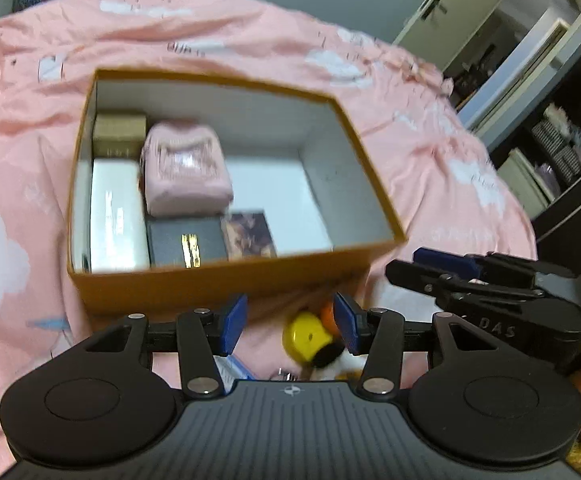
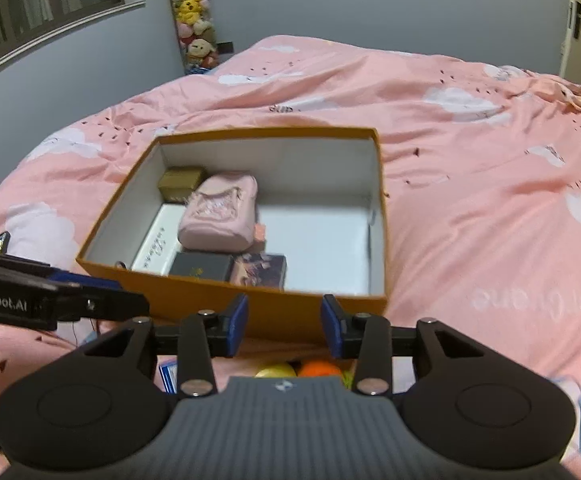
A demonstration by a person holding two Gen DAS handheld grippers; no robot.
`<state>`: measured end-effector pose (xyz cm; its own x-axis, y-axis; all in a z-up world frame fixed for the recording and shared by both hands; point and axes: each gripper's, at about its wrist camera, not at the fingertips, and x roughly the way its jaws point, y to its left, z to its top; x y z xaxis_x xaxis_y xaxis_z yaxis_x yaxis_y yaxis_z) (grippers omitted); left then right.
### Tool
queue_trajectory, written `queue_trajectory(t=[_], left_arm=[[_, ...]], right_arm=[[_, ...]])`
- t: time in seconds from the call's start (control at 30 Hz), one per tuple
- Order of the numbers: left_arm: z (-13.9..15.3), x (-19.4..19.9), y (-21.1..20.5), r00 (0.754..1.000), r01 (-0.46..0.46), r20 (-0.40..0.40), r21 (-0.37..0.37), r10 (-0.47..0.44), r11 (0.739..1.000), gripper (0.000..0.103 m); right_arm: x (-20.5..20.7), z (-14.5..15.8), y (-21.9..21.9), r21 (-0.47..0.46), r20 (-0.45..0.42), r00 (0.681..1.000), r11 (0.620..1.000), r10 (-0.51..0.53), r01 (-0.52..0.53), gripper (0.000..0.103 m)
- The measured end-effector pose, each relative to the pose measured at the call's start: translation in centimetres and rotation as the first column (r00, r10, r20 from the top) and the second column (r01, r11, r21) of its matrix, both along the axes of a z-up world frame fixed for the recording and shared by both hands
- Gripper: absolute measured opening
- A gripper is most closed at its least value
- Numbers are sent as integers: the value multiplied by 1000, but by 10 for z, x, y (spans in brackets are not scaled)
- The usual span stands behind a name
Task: Organize objects
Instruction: 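Withdraw both tools from the box toward the plush keychains, then grasp the brown plush keychain with the left tool while the right tool grasps the white plush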
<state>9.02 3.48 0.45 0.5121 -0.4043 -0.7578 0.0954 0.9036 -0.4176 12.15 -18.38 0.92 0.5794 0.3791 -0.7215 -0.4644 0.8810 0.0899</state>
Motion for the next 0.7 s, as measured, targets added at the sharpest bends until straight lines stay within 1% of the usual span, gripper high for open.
queue_trajectory(t=[0.03,0.07,0.1,0.2,0.23,0.33,0.4,0.5,0.6,0.7], left_arm=[[-6,0,-2,1000,0,-26,1,0,1000,58],[-12,1,-3,998,-1,-57,-6,1,1000,61],[-20,2,-3,995,-5,-96,-21,3,1000,62],[-39,6,-4,981,-27,-193,-51,17,998,63],[-45,6,-4,975,-39,-219,-59,26,998,63],[-54,4,-1,963,-62,-267,-105,32,992,68],[-59,4,0,956,-75,-293,-132,33,988,70],[-67,1,-2,942,-84,-335,-150,30,985,70],[-75,-2,-4,922,-81,-386,-171,9,982,72],[-82,-7,-8,904,-86,-427,-178,2,980,72]], right_arm=[[-2,-4,-1,-2,-16,1000,1000,-6,6,43],[-3,-8,-3,-3,-38,999,1000,-10,10,43],[-4,-13,-5,-3,-64,998,1000,-14,14,43],[-8,-28,-7,-32,-122,992,999,-39,35,43],[-9,-33,-8,-42,-138,989,998,-44,38,45],[-12,-46,-12,-52,-207,977,998,-51,41,52],[-14,-55,-14,-48,-253,966,998,-55,45,52],[-17,-67,-16,-31,-323,945,998,-53,45,53],[-20,-75,-19,-4,-364,930,999,-49,51,55],[-21,-77,-21,15,-384,922,998,-46,57,55]])
